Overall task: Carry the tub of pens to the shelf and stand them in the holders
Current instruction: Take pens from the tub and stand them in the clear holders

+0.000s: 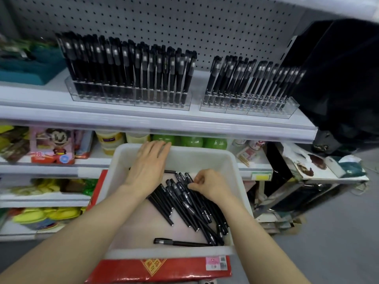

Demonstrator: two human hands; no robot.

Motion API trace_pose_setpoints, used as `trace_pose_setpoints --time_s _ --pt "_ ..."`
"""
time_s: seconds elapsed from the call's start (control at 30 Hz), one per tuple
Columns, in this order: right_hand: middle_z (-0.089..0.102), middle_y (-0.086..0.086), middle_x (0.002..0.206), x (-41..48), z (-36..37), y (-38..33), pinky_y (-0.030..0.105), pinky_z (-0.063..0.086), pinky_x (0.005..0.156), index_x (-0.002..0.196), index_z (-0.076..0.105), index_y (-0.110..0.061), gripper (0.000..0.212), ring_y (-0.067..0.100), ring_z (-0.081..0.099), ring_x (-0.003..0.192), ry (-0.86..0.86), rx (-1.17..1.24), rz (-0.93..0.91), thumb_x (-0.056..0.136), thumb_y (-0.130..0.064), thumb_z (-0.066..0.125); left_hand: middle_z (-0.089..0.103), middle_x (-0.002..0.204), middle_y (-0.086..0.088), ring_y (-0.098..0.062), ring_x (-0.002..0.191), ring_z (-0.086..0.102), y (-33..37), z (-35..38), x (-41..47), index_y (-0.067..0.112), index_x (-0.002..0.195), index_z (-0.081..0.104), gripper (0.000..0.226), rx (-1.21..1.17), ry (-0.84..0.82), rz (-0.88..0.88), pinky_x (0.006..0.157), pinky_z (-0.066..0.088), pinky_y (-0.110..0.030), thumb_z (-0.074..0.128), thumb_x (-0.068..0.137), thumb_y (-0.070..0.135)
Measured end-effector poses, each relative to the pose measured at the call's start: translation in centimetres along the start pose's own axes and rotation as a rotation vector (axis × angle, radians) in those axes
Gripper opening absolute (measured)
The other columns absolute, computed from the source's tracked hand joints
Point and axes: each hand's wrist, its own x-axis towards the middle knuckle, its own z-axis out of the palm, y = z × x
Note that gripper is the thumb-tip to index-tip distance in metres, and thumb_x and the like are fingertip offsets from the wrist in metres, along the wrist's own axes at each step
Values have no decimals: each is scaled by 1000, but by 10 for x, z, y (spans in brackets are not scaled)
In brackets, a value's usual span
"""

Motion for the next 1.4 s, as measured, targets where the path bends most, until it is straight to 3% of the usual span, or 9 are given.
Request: trace_pose_setpoints --time_s 0.2,0.4,0.6,0.8,0.93,1.1,1.2,1.33,1.4 --pt "72 5 100 -1 2 -5 27 47 82 89 71 -17 8 25 64 98 -35 -147 8 82 -20 68 52 130 -18 -36 123 44 0 1 0 2 138 48 65 -17 2 2 111 33 -49 69 77 1" --pt "64 -4 82 1 -12 -12 22 38 68 90 61 -26 8 14 57 77 2 69 -85 88 -29 67 51 134 -14 -32 127 43 10 -4 3 6 133 55 68 -105 25 170 106 40 -41 78 70 -2" --pt "66 -2 82 0 -41 -28 26 47 74 93 63 -25 5 13 59 77 -1 153 -199 89 -28 66 62 108 -5 -26 108 52 20 -12 21 13 109 70 37 -76 41 272 91 48 -38 82 73 12" --pt "68 -5 83 -4 -100 -24 22 45 66 89 70 -26 6 8 59 72 -16 5 -211 83 -26 73 64 91 1 -21 91 55 21 -19 42 16 94 73 12 -59 94 236 79 47 -33 72 86 24" --pt "70 -2 77 -7 -129 -22 20 51 61 87 73 -17 11 6 62 57 180 310 -212 79 -12 79 67 89 0 -19 88 58 26 -20 52 14 93 73 15 -78 77 159 76 51 -33 71 85 27" --pt "71 3 80 -4 -118 -31 44 59 76 89 69 -6 12 15 66 74 331 669 -285 80 -4 77 68 84 -1 -21 83 58 46 -22 68 13 91 73 18 -100 60 126 71 52 -35 74 82 29" --pt "69 0 77 1 -117 -28 45 59 75 84 67 -14 11 20 66 75 424 681 -306 82 -10 77 67 88 -1 -20 87 58 52 -23 77 14 96 73 22 -102 70 151 72 53 -34 69 85 32" --pt "68 -1 84 7 -159 -23 19 53 64 92 66 -15 2 8 64 73 566 661 -343 91 -13 65 62 120 -7 -23 107 59 56 -38 96 11 123 63 38 -134 136 142 84 53 -35 63 90 28" --pt "66 0 83 12 -187 -21 14 50 62 93 65 -13 4 3 61 69 678 610 -358 94 -15 61 53 135 -10 -25 119 52 58 -45 110 10 135 53 45 -135 161 124 87 52 -35 62 93 22"
